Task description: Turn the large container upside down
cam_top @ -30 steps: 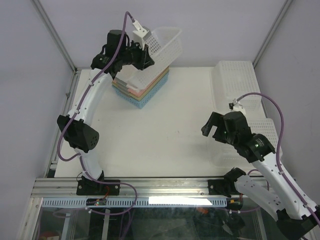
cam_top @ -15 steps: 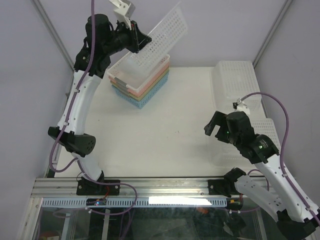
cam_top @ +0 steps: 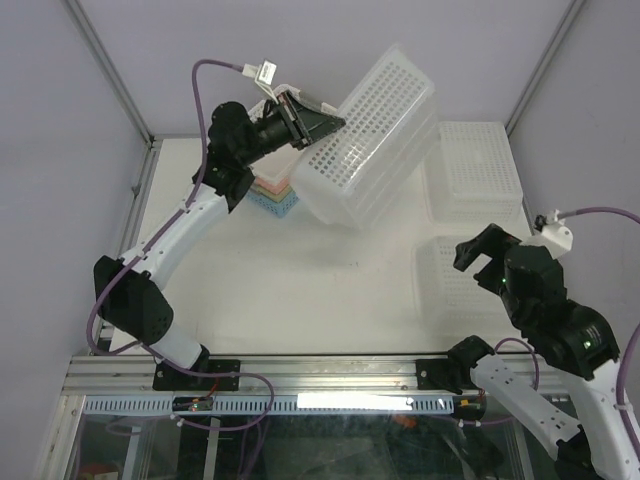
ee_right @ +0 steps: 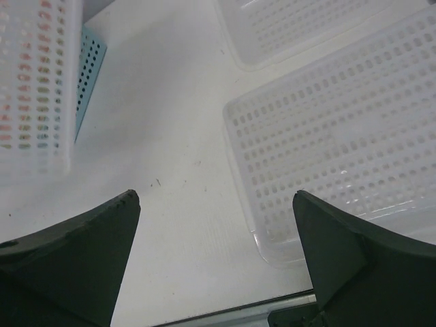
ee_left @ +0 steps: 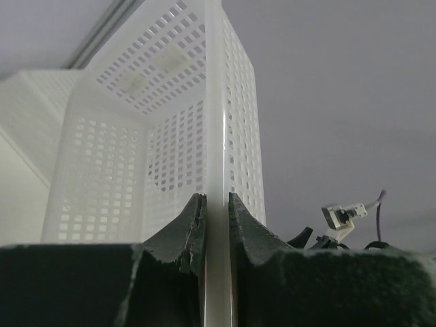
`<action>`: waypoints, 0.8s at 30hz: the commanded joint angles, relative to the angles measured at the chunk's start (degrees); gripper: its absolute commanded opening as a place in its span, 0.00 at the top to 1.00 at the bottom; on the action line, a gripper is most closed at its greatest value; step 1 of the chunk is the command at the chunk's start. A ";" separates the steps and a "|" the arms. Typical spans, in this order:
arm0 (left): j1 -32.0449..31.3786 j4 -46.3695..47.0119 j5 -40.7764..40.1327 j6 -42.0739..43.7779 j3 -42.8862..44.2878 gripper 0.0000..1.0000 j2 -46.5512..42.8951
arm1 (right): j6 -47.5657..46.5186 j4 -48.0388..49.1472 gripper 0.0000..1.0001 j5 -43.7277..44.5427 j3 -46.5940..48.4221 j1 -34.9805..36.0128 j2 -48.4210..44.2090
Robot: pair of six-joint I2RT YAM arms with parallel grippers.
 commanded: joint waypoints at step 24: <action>-2.29 44.51 -21.00 -40.70 -21.61 1.00 22.47 | 4.38 -6.44 0.01 7.82 2.32 -0.18 -6.02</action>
